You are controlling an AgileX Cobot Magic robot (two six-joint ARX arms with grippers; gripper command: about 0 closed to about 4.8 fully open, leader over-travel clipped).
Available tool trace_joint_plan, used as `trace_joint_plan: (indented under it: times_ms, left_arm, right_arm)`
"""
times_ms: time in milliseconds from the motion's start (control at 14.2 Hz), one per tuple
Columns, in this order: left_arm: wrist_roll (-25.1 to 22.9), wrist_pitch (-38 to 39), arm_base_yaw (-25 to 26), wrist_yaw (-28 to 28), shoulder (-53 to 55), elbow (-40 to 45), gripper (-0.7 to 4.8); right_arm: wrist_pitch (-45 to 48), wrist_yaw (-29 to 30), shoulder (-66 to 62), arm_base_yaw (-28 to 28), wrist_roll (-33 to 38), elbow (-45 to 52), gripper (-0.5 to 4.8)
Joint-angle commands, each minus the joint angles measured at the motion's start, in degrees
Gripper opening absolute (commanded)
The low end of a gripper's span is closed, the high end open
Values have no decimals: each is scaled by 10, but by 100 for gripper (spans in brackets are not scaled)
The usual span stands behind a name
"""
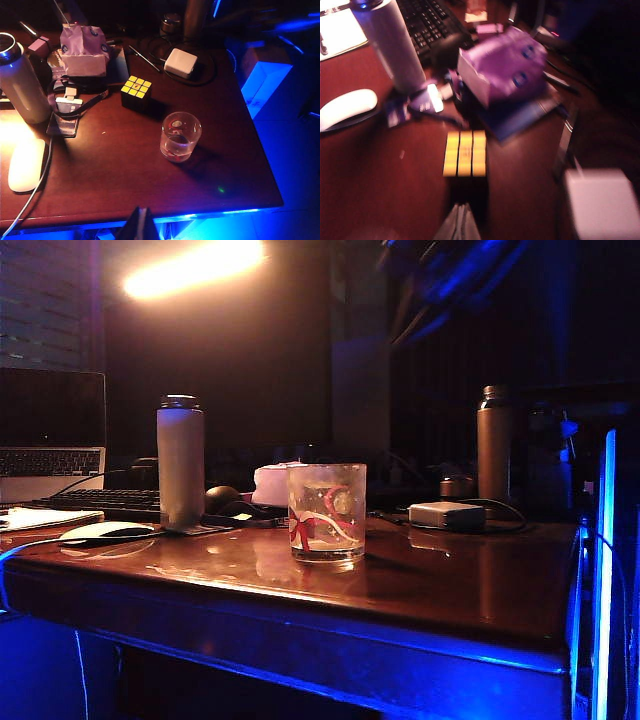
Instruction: Stack the Rubik's Cube on top of the glass cup.
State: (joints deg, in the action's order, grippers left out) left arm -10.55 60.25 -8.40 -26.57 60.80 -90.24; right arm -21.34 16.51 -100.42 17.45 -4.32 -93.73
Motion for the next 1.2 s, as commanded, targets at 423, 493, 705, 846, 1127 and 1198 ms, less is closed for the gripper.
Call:
trace_joint_plan:
  times_ms: [423, 493, 705, 846, 1127, 1198]
  left_arm:
    - [0, -7, 0, 0, -1, -2, -3]
    - [0, -7, 0, 0, -1, -2, -3]
    - [0, -6, 0, 0, -1, -2, -3]
    - [0, -5, 0, 0, -1, -2, -3]
    - [0, 1, 0, 0, -1, -2, -3]
    - [0, 2, 0, 0, -1, -2, -3]
  right_arm:
    - [46, -16, -241, 31, -3, -184, -1]
    - [40, -26, -260, 38, -5, -194, -1]
    - [49, -74, -281, 67, -65, -194, 479]
    - [67, -92, -289, 75, -66, -194, 479]
    - [97, -108, -320, 79, -66, -194, 479]
    - [97, -108, -330, 79, -66, -195, 479]
